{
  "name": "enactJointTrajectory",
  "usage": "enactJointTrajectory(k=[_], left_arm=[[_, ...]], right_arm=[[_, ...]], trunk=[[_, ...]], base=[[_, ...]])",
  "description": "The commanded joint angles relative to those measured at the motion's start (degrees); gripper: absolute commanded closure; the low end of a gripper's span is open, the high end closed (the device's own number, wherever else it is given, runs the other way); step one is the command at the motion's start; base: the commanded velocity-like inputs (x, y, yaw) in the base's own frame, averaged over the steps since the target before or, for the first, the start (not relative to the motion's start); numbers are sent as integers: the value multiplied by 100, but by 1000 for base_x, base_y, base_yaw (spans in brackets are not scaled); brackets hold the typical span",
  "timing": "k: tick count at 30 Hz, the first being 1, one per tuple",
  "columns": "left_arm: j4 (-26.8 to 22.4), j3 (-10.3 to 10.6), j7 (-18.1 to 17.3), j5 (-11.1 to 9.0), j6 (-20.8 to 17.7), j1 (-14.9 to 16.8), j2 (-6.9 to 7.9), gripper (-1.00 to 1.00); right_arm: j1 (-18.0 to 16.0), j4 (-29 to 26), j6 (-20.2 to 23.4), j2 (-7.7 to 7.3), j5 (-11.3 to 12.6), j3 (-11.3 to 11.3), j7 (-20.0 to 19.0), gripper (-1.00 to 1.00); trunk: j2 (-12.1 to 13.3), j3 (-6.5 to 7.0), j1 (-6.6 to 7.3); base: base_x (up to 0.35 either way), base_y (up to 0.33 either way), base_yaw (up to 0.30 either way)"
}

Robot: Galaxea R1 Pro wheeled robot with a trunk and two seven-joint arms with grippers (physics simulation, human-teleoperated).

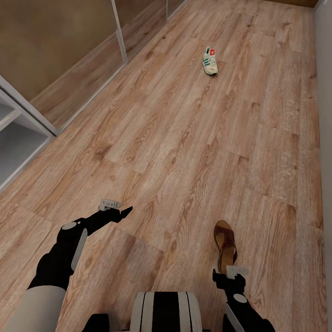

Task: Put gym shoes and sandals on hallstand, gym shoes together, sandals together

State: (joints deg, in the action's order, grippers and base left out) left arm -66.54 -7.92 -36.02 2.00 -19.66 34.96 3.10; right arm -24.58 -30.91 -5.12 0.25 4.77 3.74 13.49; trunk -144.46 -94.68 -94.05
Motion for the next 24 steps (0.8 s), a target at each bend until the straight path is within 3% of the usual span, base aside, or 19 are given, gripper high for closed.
enactJointTrajectory(k=[1,6,7,24], left_arm=[[-8,-12,-37,20,-38,2,-3,-100],[-7,-15,-37,20,-38,2,2,-100],[-7,-16,-37,20,-38,2,3,-100],[-7,-15,-37,20,-38,2,12,-100]], right_arm=[[-3,3,-24,-5,51,39,40,-100],[-3,0,-24,-6,51,39,40,-100],[-3,-1,-24,-7,51,39,40,100],[-3,-2,-24,-7,46,39,43,100]], trunk=[[-1,-3,1],[-1,-3,1],[-1,-3,1],[-1,-3,1]], base=[[21,0,0],[11,0,0],[5,0,0],[1,0,0]])
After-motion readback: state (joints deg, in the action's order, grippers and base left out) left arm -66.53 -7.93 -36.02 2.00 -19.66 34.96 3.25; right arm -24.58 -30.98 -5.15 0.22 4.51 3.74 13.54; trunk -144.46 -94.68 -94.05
